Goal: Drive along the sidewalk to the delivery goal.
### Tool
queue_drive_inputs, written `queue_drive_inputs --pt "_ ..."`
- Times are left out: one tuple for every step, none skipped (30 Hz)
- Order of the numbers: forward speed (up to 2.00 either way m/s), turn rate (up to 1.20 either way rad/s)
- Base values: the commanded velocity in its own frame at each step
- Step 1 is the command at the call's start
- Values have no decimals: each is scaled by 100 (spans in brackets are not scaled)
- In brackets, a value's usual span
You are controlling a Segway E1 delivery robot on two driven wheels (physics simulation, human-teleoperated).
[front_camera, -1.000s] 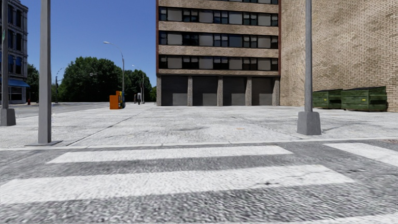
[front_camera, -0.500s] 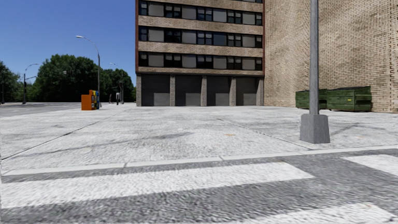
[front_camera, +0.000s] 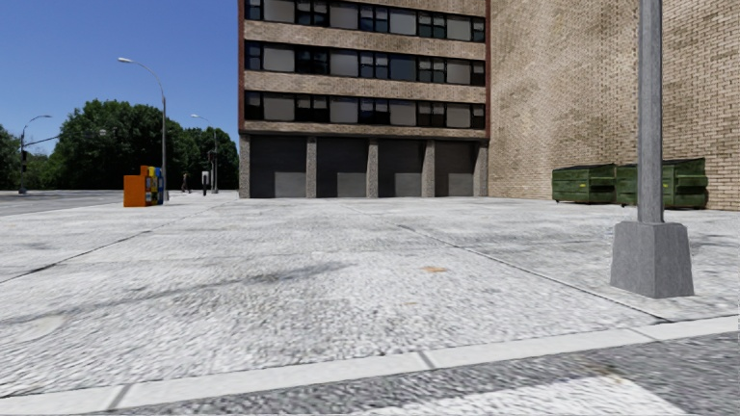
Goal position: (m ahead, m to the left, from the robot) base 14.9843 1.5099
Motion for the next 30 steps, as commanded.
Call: queue_drive_inputs --pt "200 0" --pt "200 0" --pt "200 0" --pt "200 0" --pt "200 0" --pt "200 0" --pt "200 0" --pt "200 0" --pt "200 0" --pt "200 -6" --pt "200 -22" --pt "200 -32" --pt "200 -32" --pt "200 -39" --pt "200 -40" --pt "200 -40" --pt "200 -40" --pt "200 -41" --pt "200 -41" --pt "200 -41" --pt "200 -41" --pt "200 -33" --pt "200 0" --pt "200 0" --pt "200 0" --pt "200 0" --pt "200 0" --pt "200 0" --pt "200 0" --pt "200 0"
